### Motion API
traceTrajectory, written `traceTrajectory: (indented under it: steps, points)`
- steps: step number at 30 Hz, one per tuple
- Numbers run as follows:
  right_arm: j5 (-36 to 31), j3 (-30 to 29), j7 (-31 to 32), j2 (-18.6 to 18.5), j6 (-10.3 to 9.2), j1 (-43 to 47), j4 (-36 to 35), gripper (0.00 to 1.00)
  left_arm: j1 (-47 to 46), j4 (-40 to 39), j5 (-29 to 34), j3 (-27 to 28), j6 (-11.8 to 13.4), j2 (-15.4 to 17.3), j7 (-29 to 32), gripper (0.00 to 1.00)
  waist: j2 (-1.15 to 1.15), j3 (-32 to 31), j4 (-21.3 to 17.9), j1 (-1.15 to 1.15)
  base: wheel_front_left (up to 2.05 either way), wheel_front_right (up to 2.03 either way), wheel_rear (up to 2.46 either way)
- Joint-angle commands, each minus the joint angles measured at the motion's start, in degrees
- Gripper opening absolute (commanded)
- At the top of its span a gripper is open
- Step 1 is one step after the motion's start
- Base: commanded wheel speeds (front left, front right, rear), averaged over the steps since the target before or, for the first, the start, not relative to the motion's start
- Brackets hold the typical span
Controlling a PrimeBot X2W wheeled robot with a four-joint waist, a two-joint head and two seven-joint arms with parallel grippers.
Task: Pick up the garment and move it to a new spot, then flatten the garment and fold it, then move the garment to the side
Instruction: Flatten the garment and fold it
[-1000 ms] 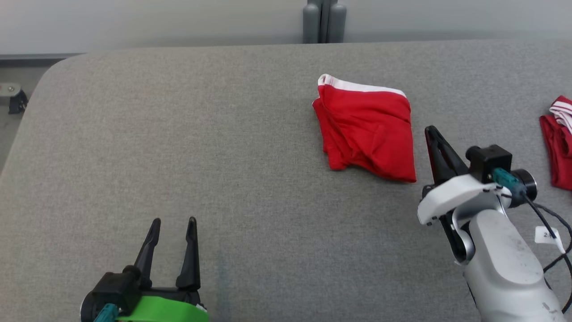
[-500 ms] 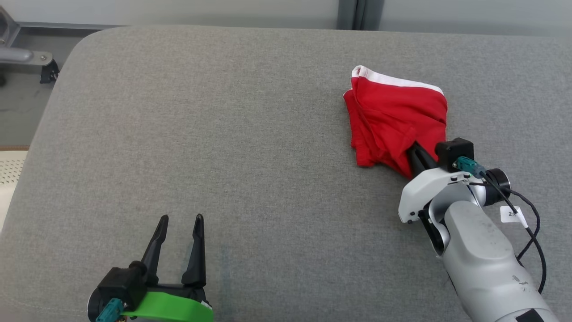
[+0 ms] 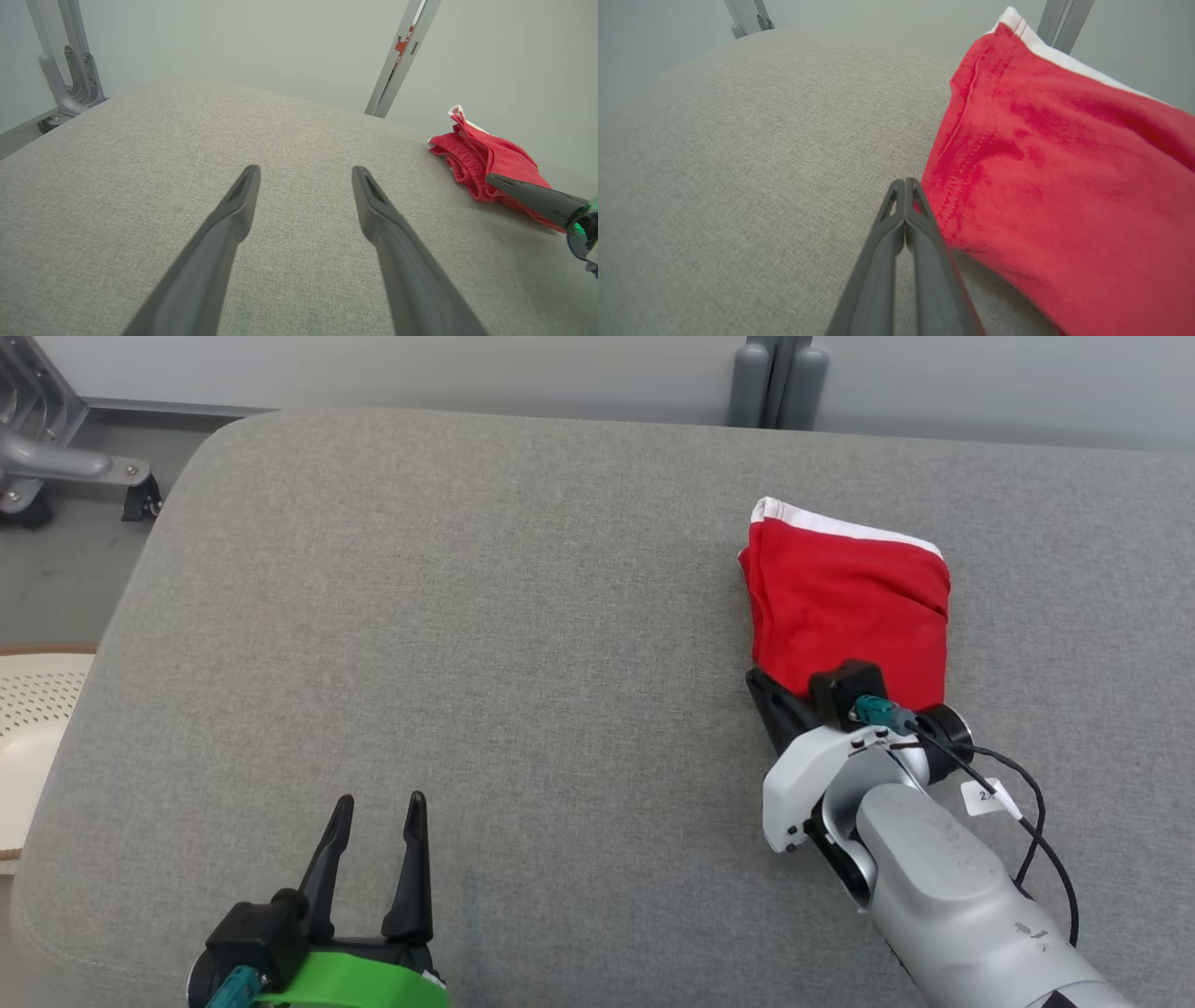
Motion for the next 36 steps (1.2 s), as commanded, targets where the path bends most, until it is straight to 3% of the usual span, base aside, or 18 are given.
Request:
traceTrajectory:
  steps: [1,4,8,9,10,11,12,18,22,27,36]
  points:
    - [1.1,1.2,-0.1,-0.2,-0.07,0.9,-0.4,0.00,0.9,0.1,0.0,0.2,0.4,0.1,0.0,1.00,0.00,-1.2,-0.1,0.00,0.00,0.00,0.00]
    - [2.4,2.1,-0.3,-0.2,-0.07,2.1,-2.0,0.00,1.7,0.2,0.6,0.8,0.6,0.1,0.0,1.00,0.00,-3.2,-0.8,0.00,0.00,0.00,0.00]
    - [0.3,-1.8,-0.3,-0.3,-0.07,5.7,-8.4,0.02,3.4,0.4,1.6,2.2,0.7,0.1,0.0,1.00,0.00,-6.1,-2.4,0.00,0.00,0.00,0.00]
    - [-0.3,-2.9,-0.3,-0.6,-0.07,7.2,-10.5,0.31,3.8,0.6,1.9,2.7,0.6,0.1,0.0,1.00,0.00,-6.8,-2.8,0.00,0.00,0.00,0.00]
    - [-1.1,-4.8,-0.3,-1.2,-0.07,9.2,-13.1,0.50,4.3,0.8,2.5,3.1,0.5,0.1,0.0,1.00,0.00,-7.6,-3.2,0.00,0.00,0.00,0.00]
    - [-1.9,-6.0,-0.3,-1.7,-0.07,10.7,-15.2,0.94,4.6,1.0,3.0,3.3,0.3,0.1,0.0,1.00,0.00,-8.2,-3.5,0.00,0.00,0.00,0.00]
    - [-2.4,-7.7,-0.3,-2.0,-0.07,12.9,-18.4,1.00,5.1,1.3,3.6,3.6,0.0,0.1,0.0,1.00,0.00,-8.9,-3.9,0.00,0.00,0.00,0.00]
    - [-3.4,-15.1,-0.3,-4.7,-0.07,25.0,-33.4,1.00,6.2,2.5,5.7,5.6,-0.8,0.1,0.0,1.00,0.00,-10.6,-5.8,0.00,0.00,0.00,0.00]
    - [-3.1,-17.8,-0.3,-6.9,-0.07,31.9,-39.3,1.00,6.8,3.0,6.7,6.3,-1.3,0.1,0.0,1.00,0.00,-11.6,-6.7,0.00,0.00,0.00,0.00]
    - [-2.8,-21.3,-0.3,-8.4,-0.07,37.9,-42.8,1.00,7.1,3.8,7.2,6.0,-1.7,0.1,0.0,1.00,0.00,-12.2,-7.3,0.00,0.00,0.00,0.00]
    - [-2.1,-25.6,-0.3,-6.6,-0.07,43.2,-42.5,1.00,6.2,6.2,7.1,3.9,-2.0,0.2,0.0,1.00,0.00,-12.8,-8.0,0.00,0.00,0.00,0.00]
